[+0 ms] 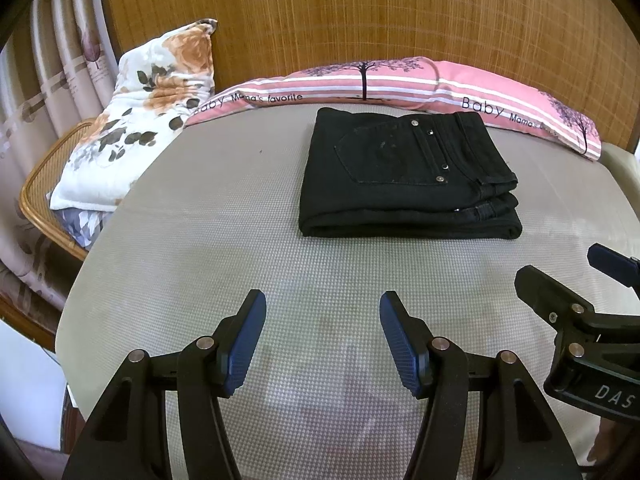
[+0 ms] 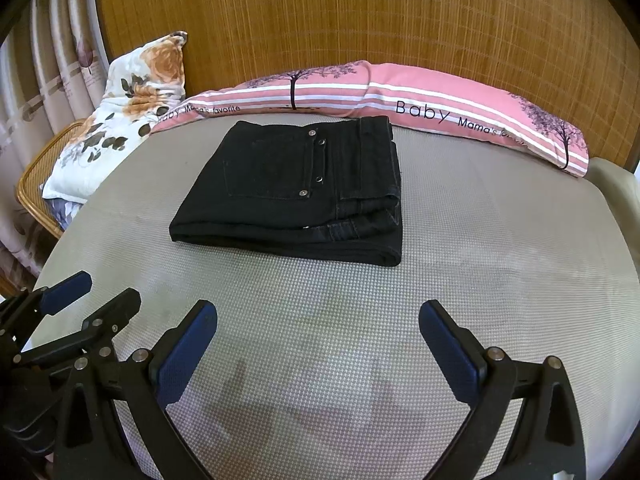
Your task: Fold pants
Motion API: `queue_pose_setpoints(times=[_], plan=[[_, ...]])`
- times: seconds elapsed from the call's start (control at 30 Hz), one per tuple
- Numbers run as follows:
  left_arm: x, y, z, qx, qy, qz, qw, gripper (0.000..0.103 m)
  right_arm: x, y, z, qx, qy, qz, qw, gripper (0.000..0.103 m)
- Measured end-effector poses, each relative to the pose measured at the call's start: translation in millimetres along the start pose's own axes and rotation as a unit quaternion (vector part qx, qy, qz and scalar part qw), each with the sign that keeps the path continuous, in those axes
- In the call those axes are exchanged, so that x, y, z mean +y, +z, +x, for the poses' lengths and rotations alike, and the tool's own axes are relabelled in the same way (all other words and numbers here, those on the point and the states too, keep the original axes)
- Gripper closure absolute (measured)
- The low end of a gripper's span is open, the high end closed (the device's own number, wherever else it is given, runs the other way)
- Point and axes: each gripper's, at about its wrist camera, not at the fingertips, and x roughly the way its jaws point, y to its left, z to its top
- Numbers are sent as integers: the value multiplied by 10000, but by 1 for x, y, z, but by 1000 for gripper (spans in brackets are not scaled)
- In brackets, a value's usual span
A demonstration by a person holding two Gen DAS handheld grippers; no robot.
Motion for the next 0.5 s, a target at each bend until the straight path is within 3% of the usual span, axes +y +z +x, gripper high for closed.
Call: queue_pose_setpoints(times=[0.5], plan=[[2, 4, 5, 26, -71, 41, 10000, 43, 0, 1, 1, 9, -11, -11, 10000, 3]])
